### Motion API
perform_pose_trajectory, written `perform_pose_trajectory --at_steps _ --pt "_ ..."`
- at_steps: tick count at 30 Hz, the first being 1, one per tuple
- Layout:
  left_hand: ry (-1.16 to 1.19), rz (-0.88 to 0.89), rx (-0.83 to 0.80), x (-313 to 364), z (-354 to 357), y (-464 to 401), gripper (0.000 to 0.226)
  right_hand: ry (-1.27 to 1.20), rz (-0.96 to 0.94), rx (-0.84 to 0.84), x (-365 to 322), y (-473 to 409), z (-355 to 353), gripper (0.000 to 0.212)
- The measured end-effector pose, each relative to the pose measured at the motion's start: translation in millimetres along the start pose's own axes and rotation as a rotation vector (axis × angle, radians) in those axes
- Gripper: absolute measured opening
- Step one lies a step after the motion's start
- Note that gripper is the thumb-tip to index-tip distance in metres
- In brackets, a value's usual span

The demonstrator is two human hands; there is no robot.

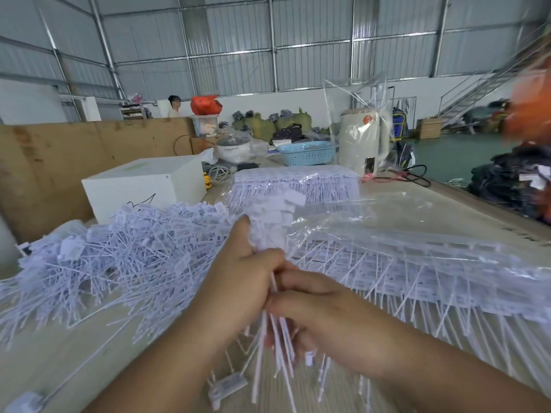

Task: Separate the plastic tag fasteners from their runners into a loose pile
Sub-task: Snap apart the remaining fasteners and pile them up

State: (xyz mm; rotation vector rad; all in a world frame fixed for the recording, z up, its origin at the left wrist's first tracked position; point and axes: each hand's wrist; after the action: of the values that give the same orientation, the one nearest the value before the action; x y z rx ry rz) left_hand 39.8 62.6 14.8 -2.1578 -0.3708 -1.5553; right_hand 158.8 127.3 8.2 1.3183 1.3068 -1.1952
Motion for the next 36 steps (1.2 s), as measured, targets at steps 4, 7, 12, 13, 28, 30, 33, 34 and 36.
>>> perform_pose_trajectory --at_steps 4,7,12,13,28,30,33,34,36 --pt "-0.294 -0.044 0.088 -1.7 -34.3 -4.2 0.075 0.604 0.071 0.179 0.8 6.6 -9.7 0.009" --pt "-0.622 -0.119 0.149 -6.0 -50.1 -4.7 0.064 0.790 0.130 0.323 2.4 8.4 -24.6 0.013" --pt "-1.187 -0.222 0.167 -14.4 -45.2 -6.2 0.058 1.118 0.331 0.460 10.6 8.9 -62.3 0.026" --pt "-1.224 -0.218 0.171 -14.8 -43.4 -6.4 0.057 1.135 0.384 0.475 13.5 9.2 -68.6 0.030" --pt "-1.259 0.154 -0.306 -32.4 27.8 7.0 0.037 1.289 0.670 0.413 20.0 7.3 -67.2 0.037" --pt "-1.281 0.115 -0.292 -39.1 25.9 1.6 0.031 1.290 0.684 0.401 18.8 7.4 -65.7 0.036" --pt "-1.263 0.103 -0.299 -41.5 25.9 -2.9 0.019 1.250 0.683 0.402 15.8 8.7 -66.0 0.023" --pt "-1.255 0.126 -0.283 -41.1 26.0 -3.1 0.014 1.231 0.678 0.412 15.6 9.3 -67.0 0.017" --pt "-1.243 0.179 -0.230 -40.7 26.1 -2.4 0.017 1.168 0.658 0.435 16.7 9.4 -69.1 0.015"
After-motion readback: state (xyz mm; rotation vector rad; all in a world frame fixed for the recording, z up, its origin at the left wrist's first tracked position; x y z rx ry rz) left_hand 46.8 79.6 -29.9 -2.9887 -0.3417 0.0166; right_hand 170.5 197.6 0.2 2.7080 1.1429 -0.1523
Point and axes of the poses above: each hand's wrist, its own y-axis away from the middle knuckle, its own z-axis out of the palm, x = y × z, and after that the axes turned 15 degrees about -x, right-handed
